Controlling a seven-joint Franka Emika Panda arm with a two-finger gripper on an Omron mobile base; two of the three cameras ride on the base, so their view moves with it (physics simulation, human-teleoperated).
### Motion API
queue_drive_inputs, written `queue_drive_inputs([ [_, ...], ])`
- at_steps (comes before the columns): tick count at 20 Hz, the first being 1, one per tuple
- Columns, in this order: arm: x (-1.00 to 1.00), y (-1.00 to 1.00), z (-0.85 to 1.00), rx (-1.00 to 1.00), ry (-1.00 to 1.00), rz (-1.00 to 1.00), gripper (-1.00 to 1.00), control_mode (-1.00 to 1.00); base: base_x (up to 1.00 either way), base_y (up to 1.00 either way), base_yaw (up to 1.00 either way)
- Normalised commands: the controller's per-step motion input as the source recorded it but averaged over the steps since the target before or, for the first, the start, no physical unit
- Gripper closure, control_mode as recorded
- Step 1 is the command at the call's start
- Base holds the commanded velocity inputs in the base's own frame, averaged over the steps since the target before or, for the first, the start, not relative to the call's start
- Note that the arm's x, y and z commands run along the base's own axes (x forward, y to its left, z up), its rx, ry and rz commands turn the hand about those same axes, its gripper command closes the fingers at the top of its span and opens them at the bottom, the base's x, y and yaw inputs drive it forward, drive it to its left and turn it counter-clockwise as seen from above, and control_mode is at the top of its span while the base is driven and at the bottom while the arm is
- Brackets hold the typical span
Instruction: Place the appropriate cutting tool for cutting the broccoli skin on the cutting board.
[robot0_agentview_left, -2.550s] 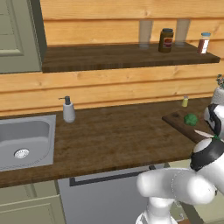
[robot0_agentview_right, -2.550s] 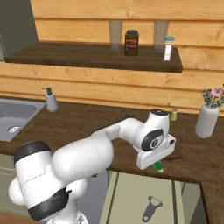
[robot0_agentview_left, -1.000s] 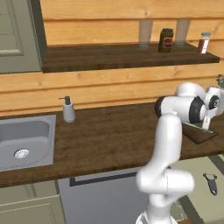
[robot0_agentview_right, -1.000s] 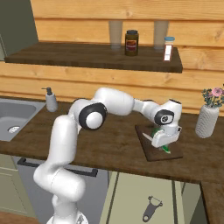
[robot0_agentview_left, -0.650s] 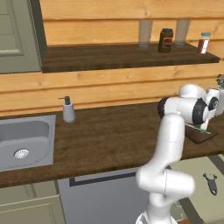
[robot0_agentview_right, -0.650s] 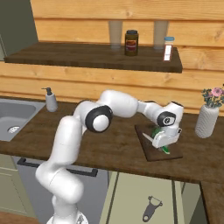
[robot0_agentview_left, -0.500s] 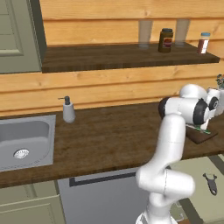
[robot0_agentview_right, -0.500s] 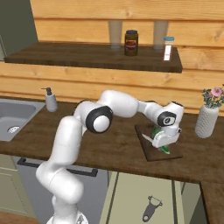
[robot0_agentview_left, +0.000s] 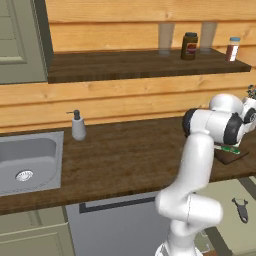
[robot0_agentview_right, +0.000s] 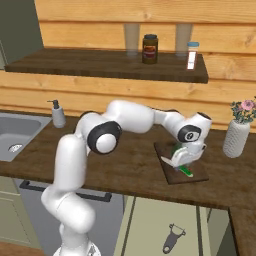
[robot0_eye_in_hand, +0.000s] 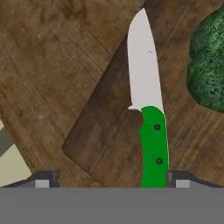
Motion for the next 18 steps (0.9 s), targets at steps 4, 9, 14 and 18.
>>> queue_drive_inputs([
  [4,-1.00,0.84,0.42,-0.11,-0.30,-0.10,-1.00,-1.00,0.00,0.00,0.00],
  [9,-1.00,0.86,0.28,-0.18,-0.26,-0.26,-1.00,-1.00,0.00,0.00,0.00],
  [14,-1.00,0.65,0.40,-0.03,-0.03,-0.44,-1.00,-1.00,0.00,0.00,0.00],
  [18,-1.00,0.39,0.63,0.00,0.00,-0.39,-1.00,-1.00,0.00,0.00,0.00],
])
